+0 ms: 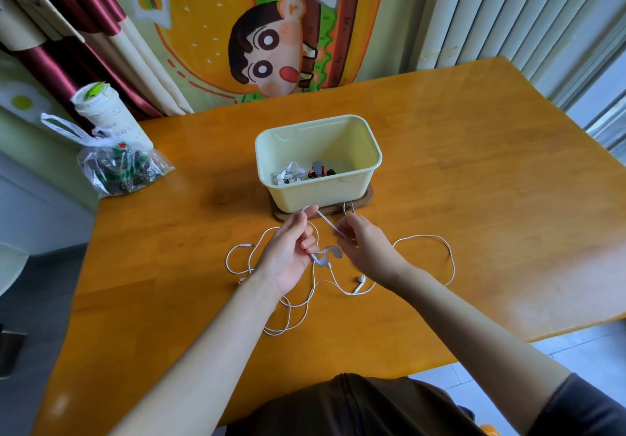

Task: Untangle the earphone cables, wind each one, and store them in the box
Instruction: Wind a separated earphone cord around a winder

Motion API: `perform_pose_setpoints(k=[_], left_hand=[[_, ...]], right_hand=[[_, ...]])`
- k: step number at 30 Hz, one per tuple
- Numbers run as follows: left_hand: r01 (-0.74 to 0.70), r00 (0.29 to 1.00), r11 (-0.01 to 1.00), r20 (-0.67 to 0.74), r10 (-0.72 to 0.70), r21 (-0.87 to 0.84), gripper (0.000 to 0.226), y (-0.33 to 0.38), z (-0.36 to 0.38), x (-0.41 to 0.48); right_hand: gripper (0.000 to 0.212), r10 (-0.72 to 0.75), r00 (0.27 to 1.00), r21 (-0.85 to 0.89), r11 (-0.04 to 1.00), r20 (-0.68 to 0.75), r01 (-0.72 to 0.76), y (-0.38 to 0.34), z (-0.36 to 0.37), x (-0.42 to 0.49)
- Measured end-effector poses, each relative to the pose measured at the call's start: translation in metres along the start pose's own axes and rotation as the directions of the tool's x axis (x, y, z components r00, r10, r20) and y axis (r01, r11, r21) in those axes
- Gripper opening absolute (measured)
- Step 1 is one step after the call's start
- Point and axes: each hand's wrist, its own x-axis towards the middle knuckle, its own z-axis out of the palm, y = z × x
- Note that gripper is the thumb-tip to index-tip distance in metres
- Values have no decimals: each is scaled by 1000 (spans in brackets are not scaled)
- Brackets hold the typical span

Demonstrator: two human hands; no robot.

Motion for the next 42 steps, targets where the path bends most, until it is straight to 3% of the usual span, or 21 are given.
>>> perform_pose_setpoints(k=[2,4,6,8,13,16,19,22,25,28,31,33,35,38,42], left_hand=[[4,1000,1000,7,-4,13,24,0,2,0],[-24,1000,981,15,21,192,24,1,0,1],[-72,997,855,25,70,513,26,-1,-3,2],[-76,997,716,29,78,693,24,-3,-4,3],[-20,1000,521,25,-3,853,19,-5,3,2],[8,996,449,33,-84,894,3,-5,7,0],[-40,999,527,46,2,849,4,-4,4,0],[-67,997,577,32,71,814,9,-5,2,1],[-70,993,613,-5,120,787,12,-9,3,3],[-75,993,640,-2,119,764,13,-8,-1,5],[-81,997,619,64,49,781,13,-5,-6,4],[-87,993,606,115,-7,790,12,-2,-5,3],[-96,986,601,158,-51,794,9,2,-5,1],[-104,976,620,199,-85,778,14,10,-9,-1],[-85,988,620,148,-51,780,14,12,-22,0]], right_hand=[[12,51,997,3,999,-59,-51,0,3,3],[9,148,987,75,987,-60,-143,0,3,5],[7,226,973,182,960,-45,-215,0,1,6],[9,260,963,235,943,-77,-235,0,-1,9],[12,223,967,257,948,-123,-186,0,3,13],[18,200,970,264,951,-139,-159,0,2,12],[15,193,972,282,948,-134,-150,1,-3,9],[15,129,992,194,973,-14,-124,0,-4,2],[23,109,978,7,994,177,-112,2,0,-6],[46,125,972,-222,972,201,-79,11,-2,-9],[72,14,988,-102,995,152,2,13,-4,-8],[75,-60,988,8,998,143,59,9,-4,-6],[68,-105,981,77,993,162,93,7,-2,-2],[39,-110,968,131,988,227,81,8,0,3],[9,-48,953,176,984,298,-6,10,-2,5]])
